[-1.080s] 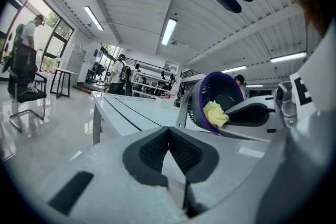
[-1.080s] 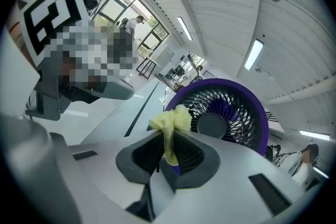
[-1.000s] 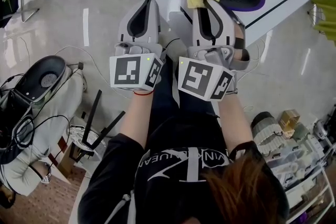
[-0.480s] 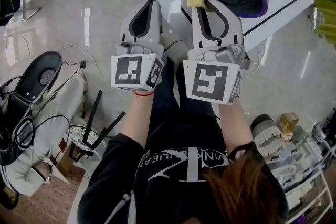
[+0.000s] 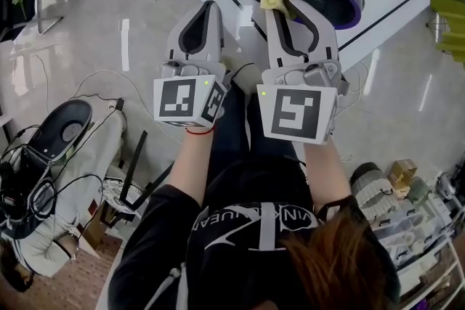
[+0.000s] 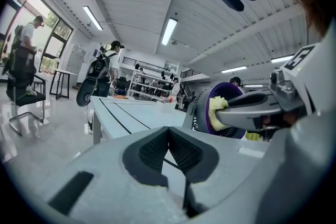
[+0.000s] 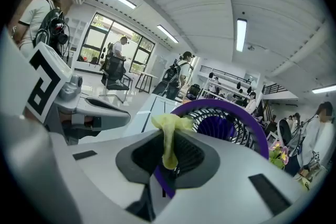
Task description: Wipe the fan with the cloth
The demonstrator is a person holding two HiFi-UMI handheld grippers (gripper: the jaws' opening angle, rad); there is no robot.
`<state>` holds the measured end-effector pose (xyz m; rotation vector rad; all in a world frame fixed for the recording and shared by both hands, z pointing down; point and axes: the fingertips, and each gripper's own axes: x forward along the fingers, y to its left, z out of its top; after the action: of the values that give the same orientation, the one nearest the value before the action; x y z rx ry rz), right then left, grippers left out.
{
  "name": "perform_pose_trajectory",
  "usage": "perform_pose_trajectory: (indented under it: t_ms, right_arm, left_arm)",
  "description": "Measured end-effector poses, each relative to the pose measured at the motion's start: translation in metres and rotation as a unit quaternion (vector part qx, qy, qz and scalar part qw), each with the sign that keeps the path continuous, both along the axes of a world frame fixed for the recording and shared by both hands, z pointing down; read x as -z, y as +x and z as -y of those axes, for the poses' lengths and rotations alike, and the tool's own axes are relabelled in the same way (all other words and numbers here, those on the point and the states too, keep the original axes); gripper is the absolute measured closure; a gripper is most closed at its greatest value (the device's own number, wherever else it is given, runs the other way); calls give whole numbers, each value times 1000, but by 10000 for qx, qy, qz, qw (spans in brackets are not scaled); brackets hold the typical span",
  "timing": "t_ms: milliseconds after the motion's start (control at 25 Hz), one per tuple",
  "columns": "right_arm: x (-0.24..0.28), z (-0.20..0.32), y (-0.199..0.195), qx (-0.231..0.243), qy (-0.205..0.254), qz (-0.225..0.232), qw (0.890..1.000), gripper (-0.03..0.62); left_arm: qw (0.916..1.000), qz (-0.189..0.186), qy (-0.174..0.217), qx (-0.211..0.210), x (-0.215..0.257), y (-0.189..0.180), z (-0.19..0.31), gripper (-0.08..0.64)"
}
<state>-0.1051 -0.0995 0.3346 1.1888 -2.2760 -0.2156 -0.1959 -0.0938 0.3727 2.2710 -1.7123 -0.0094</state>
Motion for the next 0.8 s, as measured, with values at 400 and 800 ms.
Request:
perform_pose_trajectory:
  t_ms: [400, 800]
  right_arm:
    - [21, 3, 8, -51, 103, 65, 9999, 536]
    - [30, -1, 23, -194, 136, 80, 9997, 535]
  left_arm:
    - [9999, 27, 52, -159, 16, 9, 7, 551]
    - [9995, 31, 91, -305, 30, 19, 10, 551]
